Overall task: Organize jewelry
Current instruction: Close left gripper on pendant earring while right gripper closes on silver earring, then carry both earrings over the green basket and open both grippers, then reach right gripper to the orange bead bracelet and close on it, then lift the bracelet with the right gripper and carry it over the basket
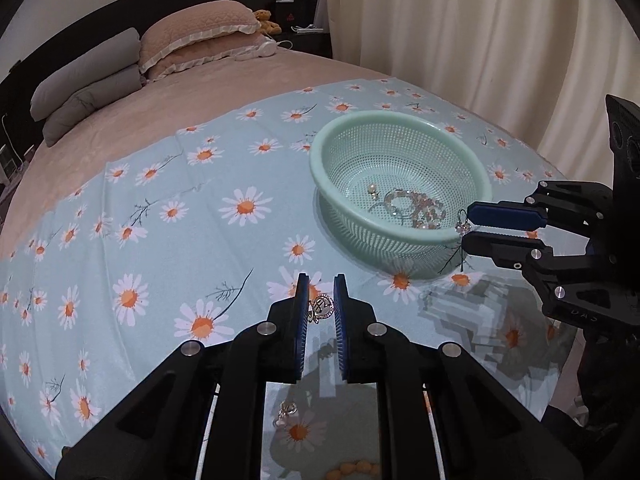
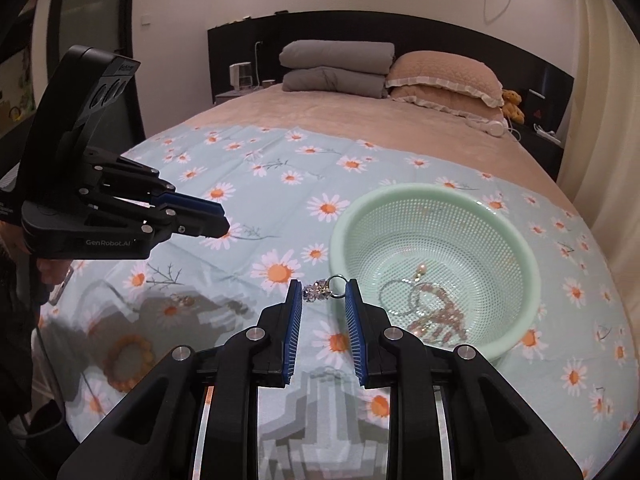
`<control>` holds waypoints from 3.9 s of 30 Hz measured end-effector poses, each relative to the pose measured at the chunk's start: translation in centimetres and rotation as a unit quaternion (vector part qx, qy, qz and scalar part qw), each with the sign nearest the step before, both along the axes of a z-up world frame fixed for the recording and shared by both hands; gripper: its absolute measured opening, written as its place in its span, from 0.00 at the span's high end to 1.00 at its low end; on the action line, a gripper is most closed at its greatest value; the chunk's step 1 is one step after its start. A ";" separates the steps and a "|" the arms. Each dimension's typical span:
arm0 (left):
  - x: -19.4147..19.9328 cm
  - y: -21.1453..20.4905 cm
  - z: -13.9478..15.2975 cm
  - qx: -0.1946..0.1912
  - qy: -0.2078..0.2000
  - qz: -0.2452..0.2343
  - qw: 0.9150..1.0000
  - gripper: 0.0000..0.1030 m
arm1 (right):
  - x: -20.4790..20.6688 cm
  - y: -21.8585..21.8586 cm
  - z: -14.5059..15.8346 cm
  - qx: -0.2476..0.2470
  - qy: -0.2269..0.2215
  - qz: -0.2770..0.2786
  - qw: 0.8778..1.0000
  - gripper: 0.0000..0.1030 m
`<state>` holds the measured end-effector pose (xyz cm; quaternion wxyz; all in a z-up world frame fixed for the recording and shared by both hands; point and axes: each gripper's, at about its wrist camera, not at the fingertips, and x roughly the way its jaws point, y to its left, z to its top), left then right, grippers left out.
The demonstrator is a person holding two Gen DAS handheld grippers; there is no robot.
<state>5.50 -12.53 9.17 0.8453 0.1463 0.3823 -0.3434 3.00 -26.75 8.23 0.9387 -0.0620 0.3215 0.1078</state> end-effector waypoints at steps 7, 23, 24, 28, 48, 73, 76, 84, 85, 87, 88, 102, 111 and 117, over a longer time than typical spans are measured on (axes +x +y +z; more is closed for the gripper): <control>1.2 -5.2 2.0 -0.010 -0.012 -0.034 0.999 0.89 | 0.5 -4.0 0.7 0.004 -0.014 -0.039 0.999 0.80; 4.5 -8.3 1.8 -0.030 0.019 0.006 0.999 0.45 | 1.6 -8.9 -1.2 0.031 -0.003 -0.099 0.995 0.57; 4.5 -8.0 2.0 -0.030 0.018 0.008 0.999 0.45 | 1.5 -8.8 -1.1 0.033 -0.004 -0.098 0.995 0.56; 4.2 -6.2 2.4 -0.022 0.008 0.022 0.999 0.45 | 1.1 -8.1 -1.0 0.036 -0.004 -0.090 0.995 0.55; -1.6 5.7 -4.0 0.027 0.045 0.092 0.994 0.45 | -2.7 4.2 -3.5 0.032 0.039 0.036 0.998 0.55; -2.2 5.6 -10.2 0.025 0.085 0.050 0.995 0.92 | -4.3 14.3 -11.0 0.017 0.099 0.117 0.988 0.89; -2.6 5.6 -10.2 0.022 0.083 0.050 0.995 0.92 | -4.4 13.8 -10.8 0.026 0.107 0.120 0.987 0.89; -3.4 5.6 -8.5 0.014 0.068 0.042 0.997 0.98 | -4.3 10.8 -9.1 0.041 0.094 0.092 0.990 0.89; -3.4 5.5 -8.2 0.015 0.065 0.042 0.997 0.98 | -4.4 10.5 -8.8 0.041 0.090 0.087 0.991 0.89; -3.4 5.5 -7.7 0.014 0.062 0.042 0.997 0.98 | -4.4 9.7 -8.2 0.042 0.082 0.078 0.993 0.89; -3.4 5.5 -7.5 0.015 0.060 0.042 0.997 0.98 | -4.5 9.4 -7.8 0.042 0.078 0.074 0.993 0.89; -3.5 4.6 -3.1 0.013 0.023 0.025 0.999 0.98 | -3.9 4.3 -1.6 0.023 -0.003 0.024 0.999 0.89; -3.6 0.7 0.7 -0.002 -0.006 -0.010 1.000 0.98 | -2.7 0.3 2.9 0.013 -0.062 -0.011 0.998 0.89; -2.5 -2.8 2.9 -0.018 -0.025 -0.031 0.999 0.98 | -1.4 -2.5 4.4 0.021 -0.083 -0.035 0.996 0.89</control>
